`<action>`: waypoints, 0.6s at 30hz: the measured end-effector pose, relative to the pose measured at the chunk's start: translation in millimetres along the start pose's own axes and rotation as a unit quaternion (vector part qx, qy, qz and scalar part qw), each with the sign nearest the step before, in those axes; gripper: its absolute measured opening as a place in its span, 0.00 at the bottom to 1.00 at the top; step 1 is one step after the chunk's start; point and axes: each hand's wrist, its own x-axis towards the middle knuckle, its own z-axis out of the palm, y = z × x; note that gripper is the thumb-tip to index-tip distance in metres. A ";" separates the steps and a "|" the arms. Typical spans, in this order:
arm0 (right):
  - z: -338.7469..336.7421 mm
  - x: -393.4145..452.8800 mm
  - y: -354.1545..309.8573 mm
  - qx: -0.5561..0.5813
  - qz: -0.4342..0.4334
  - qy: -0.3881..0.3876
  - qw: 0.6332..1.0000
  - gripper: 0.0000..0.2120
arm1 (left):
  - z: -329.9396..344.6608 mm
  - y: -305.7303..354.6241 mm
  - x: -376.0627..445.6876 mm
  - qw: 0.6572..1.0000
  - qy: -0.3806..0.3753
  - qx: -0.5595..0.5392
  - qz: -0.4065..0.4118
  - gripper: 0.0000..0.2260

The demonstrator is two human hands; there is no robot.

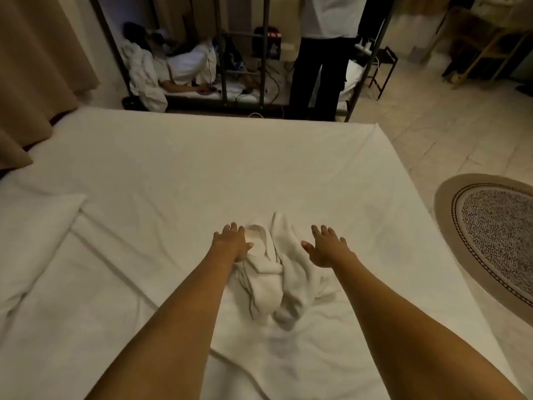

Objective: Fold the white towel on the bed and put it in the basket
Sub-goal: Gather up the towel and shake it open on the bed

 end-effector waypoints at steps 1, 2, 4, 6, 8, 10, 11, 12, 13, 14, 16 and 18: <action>5.6 1.4 -0.1 -0.005 0.007 -0.011 1.000 0.31 | 5.8 -0.4 3.6 1.000 -0.010 0.005 0.000 0.29; 9.4 4.3 0.6 -0.004 0.009 -0.021 1.000 0.31 | 10.0 -1.2 7.6 1.000 -0.020 -0.003 0.001 0.29; 21.3 9.8 4.5 -0.009 0.017 -0.037 0.999 0.31 | 22.1 -2.2 14.4 0.999 -0.035 -0.002 0.002 0.29; 30.1 19.4 6.2 -0.007 0.018 -0.047 0.999 0.31 | 32.7 -1.3 22.1 0.999 -0.048 -0.003 0.004 0.29; 35.1 31.2 6.5 -0.010 0.014 -0.054 0.998 0.31 | 39.5 -1.9 30.9 0.999 -0.051 0.007 0.004 0.29; 42.3 46.3 7.2 -0.009 0.009 -0.059 0.998 0.31 | 48.0 -3.8 42.8 0.999 -0.049 0.008 0.002 0.29; 45.1 54.1 6.5 -0.009 0.006 -0.061 0.998 0.31 | 51.0 -4.1 48.4 0.999 -0.048 0.005 0.000 0.29; 47.0 62.2 5.2 -0.011 0.003 -0.064 0.998 0.31 | 52.7 -4.1 54.3 0.999 -0.048 0.005 0.001 0.29; 49.2 72.1 4.4 -0.012 -0.002 -0.065 0.998 0.31 | 54.4 -4.4 62.2 0.999 -0.045 0.005 0.004 0.29; 51.9 83.6 3.2 -0.014 -0.006 -0.067 0.998 0.31 | 56.1 -4.7 72.0 0.999 -0.042 0.001 0.005 0.29; 55.1 102.1 -0.2 -0.019 -0.013 -0.069 0.997 0.31 | 56.0 -3.6 87.8 1.000 -0.023 -0.001 0.011 0.30; 58.8 123.2 -3.5 -0.024 -0.022 -0.068 0.997 0.31 | 54.8 -1.9 106.7 1.000 0.009 0.002 0.021 0.30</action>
